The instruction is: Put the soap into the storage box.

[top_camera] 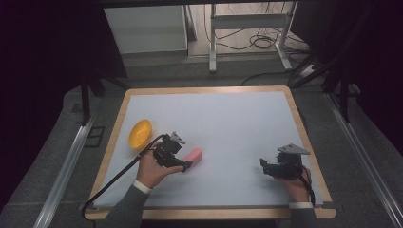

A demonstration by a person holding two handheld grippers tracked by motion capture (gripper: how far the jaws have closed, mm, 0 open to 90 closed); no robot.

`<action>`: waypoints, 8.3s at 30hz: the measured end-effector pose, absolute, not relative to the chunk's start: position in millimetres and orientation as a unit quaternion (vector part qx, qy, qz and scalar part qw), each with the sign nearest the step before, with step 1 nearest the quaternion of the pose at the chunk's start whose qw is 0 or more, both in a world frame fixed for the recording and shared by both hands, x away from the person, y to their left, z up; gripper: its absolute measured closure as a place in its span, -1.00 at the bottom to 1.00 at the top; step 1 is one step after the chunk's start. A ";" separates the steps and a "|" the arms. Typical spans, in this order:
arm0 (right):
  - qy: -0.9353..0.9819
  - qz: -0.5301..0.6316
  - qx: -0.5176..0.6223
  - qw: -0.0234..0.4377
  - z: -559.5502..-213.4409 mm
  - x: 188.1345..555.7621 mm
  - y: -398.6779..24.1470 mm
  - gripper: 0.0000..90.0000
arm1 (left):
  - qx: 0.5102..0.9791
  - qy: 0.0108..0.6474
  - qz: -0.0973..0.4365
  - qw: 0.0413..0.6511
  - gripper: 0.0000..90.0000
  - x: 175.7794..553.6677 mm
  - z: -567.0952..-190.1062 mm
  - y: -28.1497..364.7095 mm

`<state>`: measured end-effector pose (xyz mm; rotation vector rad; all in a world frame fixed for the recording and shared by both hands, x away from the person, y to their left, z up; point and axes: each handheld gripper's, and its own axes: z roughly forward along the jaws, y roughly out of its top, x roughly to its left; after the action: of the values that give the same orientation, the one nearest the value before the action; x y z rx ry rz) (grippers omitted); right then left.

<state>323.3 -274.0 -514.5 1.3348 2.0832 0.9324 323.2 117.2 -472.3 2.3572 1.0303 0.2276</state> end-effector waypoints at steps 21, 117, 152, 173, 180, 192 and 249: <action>0.768 0.334 0.489 0.245 -518.8 325.1 -272.8 -0.76 | 0.884 0.389 0.056 0.252 -0.19 348.0 -484.4 91.8; 0.764 0.326 0.495 0.257 -521.4 325.9 -273.6 -0.76 | 0.844 0.427 0.129 0.297 0.34 341.7 -447.9 156.4; 0.760 0.332 0.496 0.258 -518.3 325.0 -275.5 -0.76 | 0.821 0.464 0.149 0.297 0.34 355.6 -435.9 199.2; 0.758 0.330 0.500 0.259 -518.7 325.2 -276.2 -0.76 | 0.807 0.496 0.140 0.289 0.34 373.0 -437.8 221.1; 0.759 0.330 0.498 0.259 -518.9 325.4 -276.1 -0.76 | 0.800 0.506 0.141 0.289 0.34 376.9 -439.5 228.2; 0.761 0.329 0.496 0.258 -519.4 325.3 -275.1 -0.76 | 0.790 0.521 0.156 0.283 0.34 381.3 -440.9 240.9; 0.763 0.324 0.495 0.259 -520.9 326.1 -275.0 -0.76 | 0.769 0.524 0.174 0.322 -0.46 367.7 -445.5 261.7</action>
<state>326.1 -275.0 -520.9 1.3421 2.0688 0.8786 367.7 261.7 -445.5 2.0203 1.3747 0.4557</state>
